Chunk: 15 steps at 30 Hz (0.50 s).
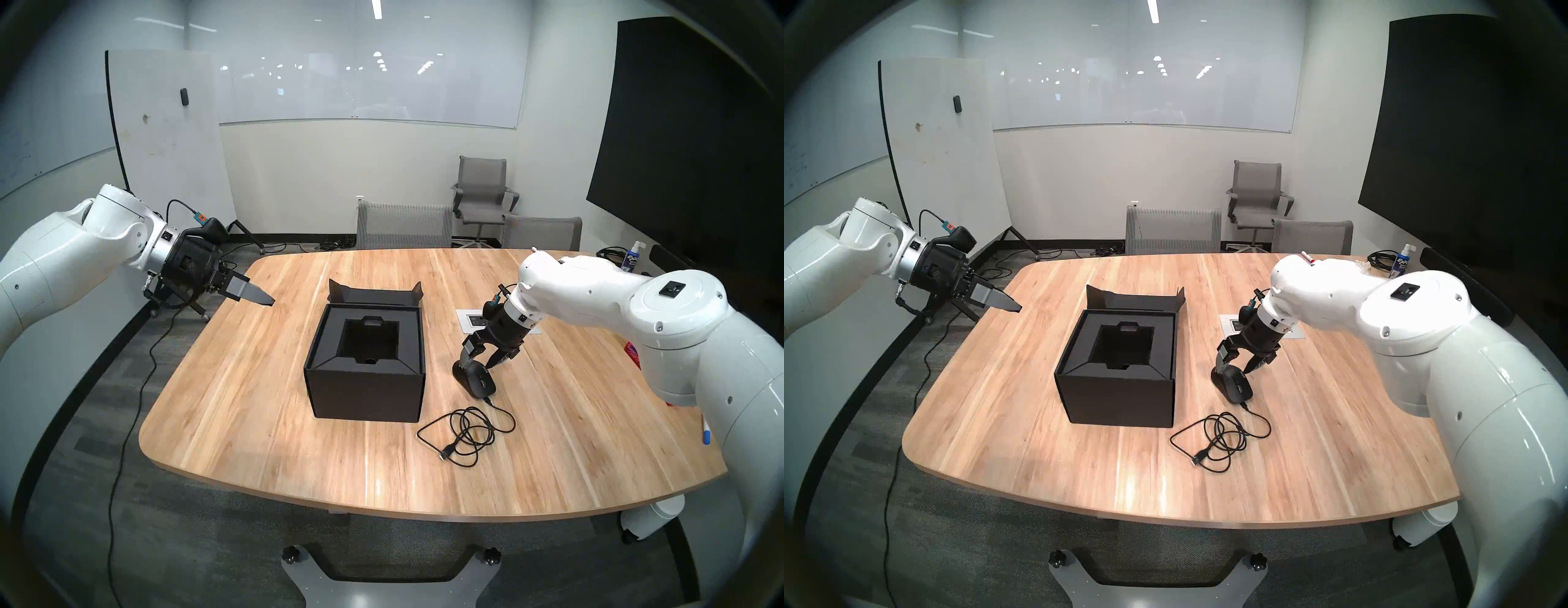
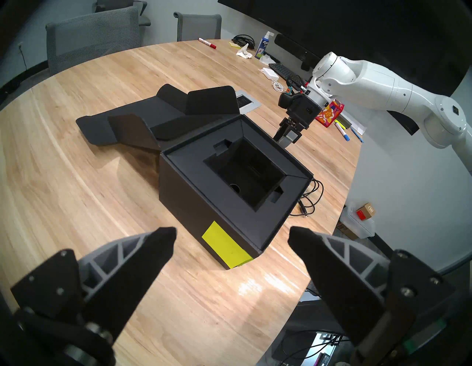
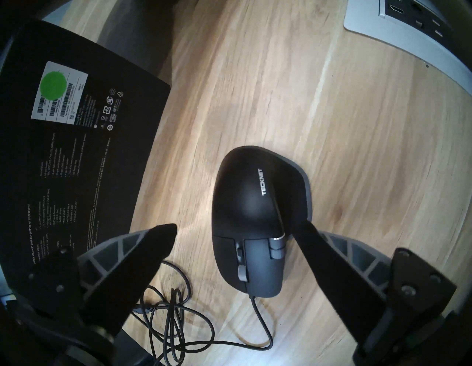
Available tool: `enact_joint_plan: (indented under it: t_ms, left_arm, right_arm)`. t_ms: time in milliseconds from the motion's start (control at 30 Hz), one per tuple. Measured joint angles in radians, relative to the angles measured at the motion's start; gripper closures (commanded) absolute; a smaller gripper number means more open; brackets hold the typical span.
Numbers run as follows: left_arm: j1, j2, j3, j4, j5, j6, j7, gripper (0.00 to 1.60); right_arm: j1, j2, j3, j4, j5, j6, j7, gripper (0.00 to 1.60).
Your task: Open the box and place the mouse inside
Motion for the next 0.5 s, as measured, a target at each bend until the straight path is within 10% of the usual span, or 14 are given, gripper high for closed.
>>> enact_joint_plan:
  t_ms: [500]
  left_arm:
    - [-0.002,0.001,0.003,-0.001,-0.002,-0.001,0.0,0.0]
  right_arm:
    - [-0.017,-0.033,-0.041,0.029,-0.023,0.0,0.0,0.0]
